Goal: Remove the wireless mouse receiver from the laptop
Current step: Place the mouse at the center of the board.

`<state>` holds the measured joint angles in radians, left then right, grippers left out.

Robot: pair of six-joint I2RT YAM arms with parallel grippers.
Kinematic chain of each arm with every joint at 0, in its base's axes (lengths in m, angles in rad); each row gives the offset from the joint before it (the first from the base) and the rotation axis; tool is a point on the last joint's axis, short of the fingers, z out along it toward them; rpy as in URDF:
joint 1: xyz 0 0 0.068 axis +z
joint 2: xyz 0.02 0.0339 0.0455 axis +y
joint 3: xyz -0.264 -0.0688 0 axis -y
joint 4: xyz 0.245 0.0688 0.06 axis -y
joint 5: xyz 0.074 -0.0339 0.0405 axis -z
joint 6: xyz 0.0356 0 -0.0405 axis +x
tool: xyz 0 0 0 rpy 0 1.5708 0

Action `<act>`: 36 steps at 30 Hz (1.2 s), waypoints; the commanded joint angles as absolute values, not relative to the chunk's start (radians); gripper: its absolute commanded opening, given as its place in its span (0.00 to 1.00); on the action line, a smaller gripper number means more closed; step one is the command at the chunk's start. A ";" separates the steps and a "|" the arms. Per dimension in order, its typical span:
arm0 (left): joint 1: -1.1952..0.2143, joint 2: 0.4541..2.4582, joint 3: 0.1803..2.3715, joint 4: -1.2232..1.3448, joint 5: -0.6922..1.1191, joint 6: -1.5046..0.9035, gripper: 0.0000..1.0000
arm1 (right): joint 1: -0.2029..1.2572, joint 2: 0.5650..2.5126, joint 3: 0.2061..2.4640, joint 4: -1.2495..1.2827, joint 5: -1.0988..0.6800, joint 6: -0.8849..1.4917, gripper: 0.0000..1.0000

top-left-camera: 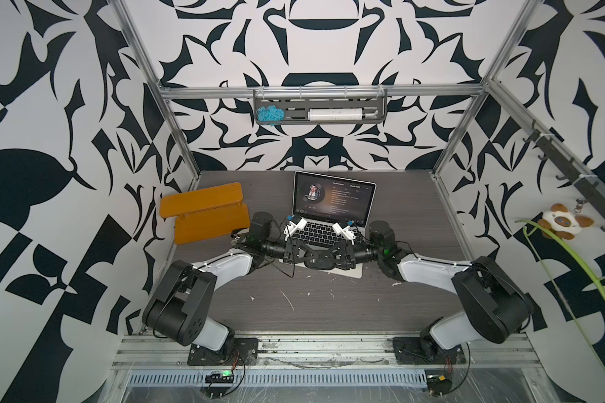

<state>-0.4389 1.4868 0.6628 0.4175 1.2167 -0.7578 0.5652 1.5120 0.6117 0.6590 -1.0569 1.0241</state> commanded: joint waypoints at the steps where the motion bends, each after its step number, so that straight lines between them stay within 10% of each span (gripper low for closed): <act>1: -0.442 1.462 0.685 0.422 1.250 -0.738 0.00 | 0.569 1.516 0.650 0.730 -1.057 1.037 0.46; 9: -0.445 1.468 0.692 0.401 1.248 -0.737 0.03 | 0.570 1.522 0.646 0.754 -1.046 1.045 0.30; 12: -0.443 1.467 0.698 0.378 1.237 -0.728 0.39 | 0.569 1.512 0.635 0.764 -1.038 1.038 0.27; 21: -0.323 1.305 0.746 0.041 1.026 -0.560 1.00 | 0.564 1.358 0.745 0.111 -0.676 0.606 0.21; 36: -0.264 1.106 0.706 -0.192 0.506 -0.458 0.99 | 0.612 1.454 1.055 -0.711 0.660 0.423 0.21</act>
<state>-0.2687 1.1271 0.7250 -0.1219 0.6491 -0.4965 0.5987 1.3849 0.9653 -0.5140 0.3023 0.4500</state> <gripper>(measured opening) 0.992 0.335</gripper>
